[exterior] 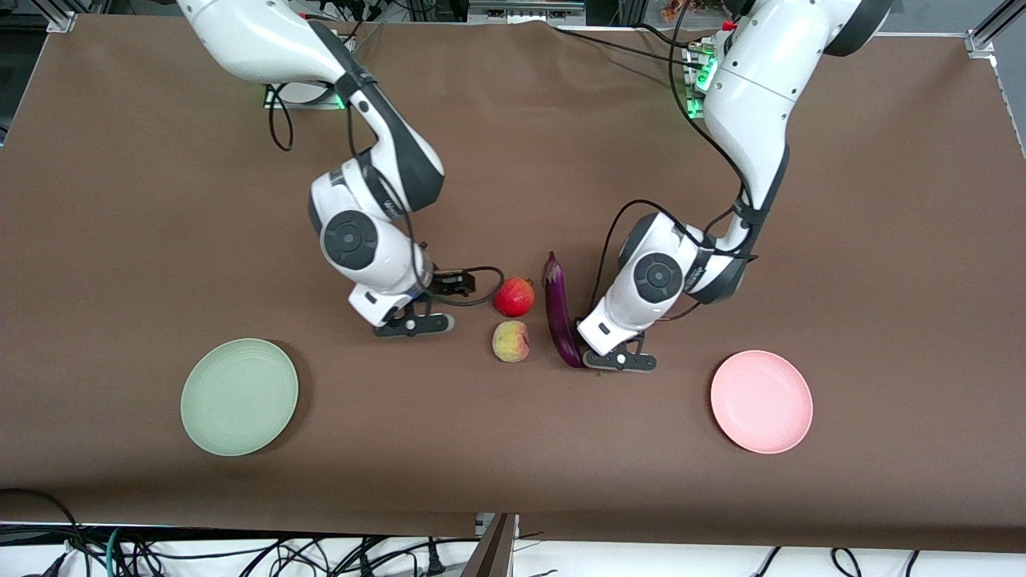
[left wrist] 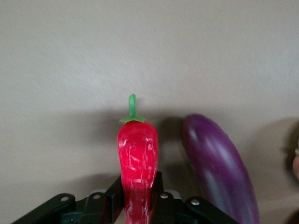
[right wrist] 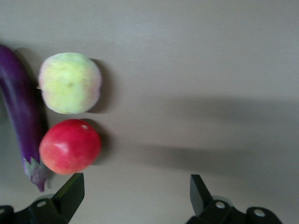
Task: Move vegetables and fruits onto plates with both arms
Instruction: 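Carry the chili to the pink plate while the right gripper grasps the apple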
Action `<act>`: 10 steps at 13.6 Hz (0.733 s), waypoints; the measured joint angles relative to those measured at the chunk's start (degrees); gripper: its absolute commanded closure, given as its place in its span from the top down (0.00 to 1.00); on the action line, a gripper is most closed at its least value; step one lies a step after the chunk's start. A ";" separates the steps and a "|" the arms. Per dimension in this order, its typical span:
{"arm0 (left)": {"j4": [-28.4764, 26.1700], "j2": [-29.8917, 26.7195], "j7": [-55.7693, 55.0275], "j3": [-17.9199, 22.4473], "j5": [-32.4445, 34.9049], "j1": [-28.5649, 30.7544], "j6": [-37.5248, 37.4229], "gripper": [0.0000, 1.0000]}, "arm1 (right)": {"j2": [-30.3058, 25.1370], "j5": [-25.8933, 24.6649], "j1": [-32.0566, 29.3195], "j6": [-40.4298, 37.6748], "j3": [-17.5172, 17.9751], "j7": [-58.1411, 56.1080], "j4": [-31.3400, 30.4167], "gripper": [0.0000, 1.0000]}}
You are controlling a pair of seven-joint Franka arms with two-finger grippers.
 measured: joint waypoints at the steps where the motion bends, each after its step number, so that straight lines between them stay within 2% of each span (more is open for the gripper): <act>1: 0.27 -1.09 0.02 0.21 0.00 0.82 -1.12 0.00 | 0.88 0.00 1.04 1.92 0.00 1.24 -0.01 1.00; 5: 1.61 -8.35 4.13 1.04 0.02 6.49 -10.23 0.00 | 4.25 0.00 4.31 8.02 -0.01 5.51 -0.01 1.00; 8: 1.89 -11.71 16.83 1.50 0.09 15.09 -11.89 0.00 | 5.77 0.00 5.99 12.02 -0.02 8.39 0.00 1.00; 10: 2.77 -10.63 28.11 1.62 0.54 21.09 -11.67 0.00 | 6.34 0.00 6.63 14.10 -0.02 9.84 0.00 1.00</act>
